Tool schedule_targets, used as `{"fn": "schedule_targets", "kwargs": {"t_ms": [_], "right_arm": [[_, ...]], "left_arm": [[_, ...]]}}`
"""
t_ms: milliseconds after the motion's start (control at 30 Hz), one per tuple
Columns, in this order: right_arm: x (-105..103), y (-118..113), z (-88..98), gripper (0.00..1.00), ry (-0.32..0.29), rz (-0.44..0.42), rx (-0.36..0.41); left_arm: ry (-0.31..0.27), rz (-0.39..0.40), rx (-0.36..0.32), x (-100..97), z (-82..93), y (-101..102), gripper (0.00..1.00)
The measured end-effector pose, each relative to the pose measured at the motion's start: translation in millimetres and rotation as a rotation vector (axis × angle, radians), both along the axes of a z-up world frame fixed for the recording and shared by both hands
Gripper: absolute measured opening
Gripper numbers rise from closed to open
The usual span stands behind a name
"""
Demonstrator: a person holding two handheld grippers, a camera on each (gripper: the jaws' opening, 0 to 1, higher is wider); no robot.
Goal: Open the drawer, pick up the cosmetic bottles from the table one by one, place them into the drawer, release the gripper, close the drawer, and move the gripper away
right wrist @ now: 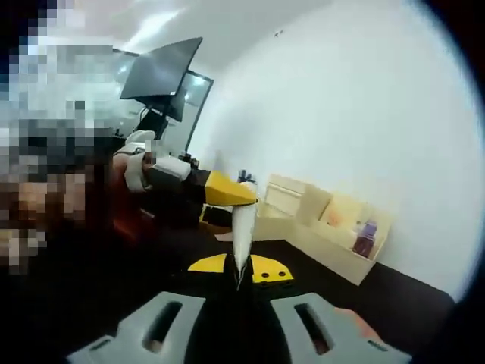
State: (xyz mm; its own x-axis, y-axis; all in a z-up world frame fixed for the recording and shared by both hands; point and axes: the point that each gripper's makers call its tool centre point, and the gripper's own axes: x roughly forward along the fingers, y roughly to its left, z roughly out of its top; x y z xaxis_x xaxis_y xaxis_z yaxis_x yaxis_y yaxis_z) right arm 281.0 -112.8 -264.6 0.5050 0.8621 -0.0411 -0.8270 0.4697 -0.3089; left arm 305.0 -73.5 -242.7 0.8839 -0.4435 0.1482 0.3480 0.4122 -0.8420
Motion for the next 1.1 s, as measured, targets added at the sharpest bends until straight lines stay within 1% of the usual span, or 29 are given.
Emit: {"fn": "schedule_targets", "kwargs": {"t_ms": [67,167,233,300,333,367,400,500,633,667,700,767,800,867,900,933,1000,1033,1067,1100], "right_arm": [[-2.3,2.8,-5.1,0.13,0.005,0.013,-0.017],[-4.2,4.2,-8.7,0.13,0.000,0.023,-0.037],[-6.0,4.5,-9.0,0.16,0.009,0.033,-0.039],[-7.0,5.8,-11.4,0.20,0.021,0.045,-0.045],[-6.8,6.1,-12.1,0.24,0.025,0.048,-0.045],[-8.0,7.5,-13.4,0.27,0.043,0.065,-0.041],[-8.1,7.6,-14.0,0.29,0.054,0.067,-0.039],[-7.3,7.2,-14.5,0.29,0.052,0.066,-0.041],[-7.8,8.0,-18.8,0.35,0.052,0.067,-0.059],[-7.7,9.8,-22.1,0.35,0.054,0.067,-0.065],[-8.1,10.3,-23.8,0.35,0.061,0.072,-0.069],[-7.7,9.2,-24.3,0.35,0.075,0.076,-0.068],[-7.9,9.2,-24.3,0.37,0.084,0.079,-0.064],[-9.1,9.8,-25.2,0.41,0.095,0.082,-0.061],[-9.2,11.0,-27.0,0.46,0.102,0.085,-0.065],[-9.0,12.6,-29.2,0.47,0.108,0.089,-0.069],[-11.3,13.7,-30.4,0.47,0.111,0.095,-0.072],[-11.9,14.0,-30.3,0.47,0.109,0.096,-0.072],[-12.8,13.7,-30.5,0.47,0.107,0.098,-0.073],[-12.8,13.6,-30.2,0.47,0.114,0.098,-0.069]], "left_arm": [[-0.019,0.024,0.024,-0.3,5.2,9.0,0.23],[-0.042,0.058,0.098,-1.7,12.3,24.4,0.23],[-0.050,0.073,0.127,-2.8,17.0,31.6,0.22],[-0.062,0.080,0.153,-4.2,24.2,39.0,0.22],[-0.068,0.084,0.165,-4.7,27.6,42.8,0.22],[-0.077,0.088,0.183,-4.8,32.3,47.9,0.22],[-0.081,0.092,0.196,-4.3,35.5,51.8,0.22],[-0.095,0.107,0.253,-1.0,45.8,63.0,0.22],[-0.102,0.104,0.298,3.4,57.4,73.3,0.22],[-0.100,0.102,0.326,5.5,59.4,76.9,0.22],[-0.086,0.094,0.362,7.0,58.3,79.8,0.22],[-0.083,0.111,0.437,11.4,61.7,88.4,0.22],[-0.074,0.104,0.468,13.5,63.9,92.3,0.22],[-0.059,0.086,0.498,19.5,71.4,103.5,0.22],[-0.054,0.085,0.507,23.5,76.7,110.9,0.22],[-0.045,0.065,0.542,24.7,76.7,112.8,0.22],[-0.016,0.056,0.593,28.3,76.7,116.3,0.20],[-0.003,0.033,0.626,29.6,75.4,115.0,0.20],[0.026,0.037,0.644,32.5,73.6,117.8,0.18],[0.024,0.021,0.662,34.1,74.2,114.6,0.18]]}}
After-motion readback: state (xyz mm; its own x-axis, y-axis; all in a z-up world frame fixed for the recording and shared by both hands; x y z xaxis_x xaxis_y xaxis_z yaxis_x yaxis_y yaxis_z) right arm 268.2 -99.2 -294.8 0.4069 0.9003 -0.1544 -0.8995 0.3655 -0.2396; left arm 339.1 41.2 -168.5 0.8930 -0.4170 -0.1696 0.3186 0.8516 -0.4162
